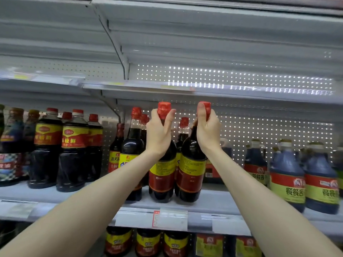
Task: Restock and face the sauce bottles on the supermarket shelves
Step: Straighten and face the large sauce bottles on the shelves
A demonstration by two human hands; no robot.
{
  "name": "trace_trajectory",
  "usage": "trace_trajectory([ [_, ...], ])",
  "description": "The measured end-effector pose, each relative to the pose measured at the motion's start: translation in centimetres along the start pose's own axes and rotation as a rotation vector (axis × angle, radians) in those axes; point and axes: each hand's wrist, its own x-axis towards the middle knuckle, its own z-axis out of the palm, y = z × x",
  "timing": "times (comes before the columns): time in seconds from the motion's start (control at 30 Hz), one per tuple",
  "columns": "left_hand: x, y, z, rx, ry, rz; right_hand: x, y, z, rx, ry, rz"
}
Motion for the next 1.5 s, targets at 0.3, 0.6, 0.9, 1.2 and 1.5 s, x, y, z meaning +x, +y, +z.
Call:
trace_trajectory([
  [0.3, 1.3, -2.2, 1.8, 0.053, -0.071, -0.060, 1.2, 3.0, 1.2, -0.042, -0.067, 0.076],
  [0.6, 3.0, -4.4, 1.8, 0.166, -0.148, -0.207, 2.7, 5.5, 1.8, -0.063, -0.193, 0.233],
  [0.9, 1.3, -7.0, 1.3, 0.373, -0.249, -0.293, 0.8, 6.2, 2.1, -0.170, -0.263, 0.271],
  [1.2, -5.2, -8.3, -0.9, 0.197, -0.319, -0.263, -6.8, 9.1, -0.5, -0.022, -0.326, 0.380],
  [1.5, -10.8, -10.3, -3.2, 0.145, -0.369, -0.466, -11.2, 10.7, -1.3, -0.147, -0.348, 0.472],
])
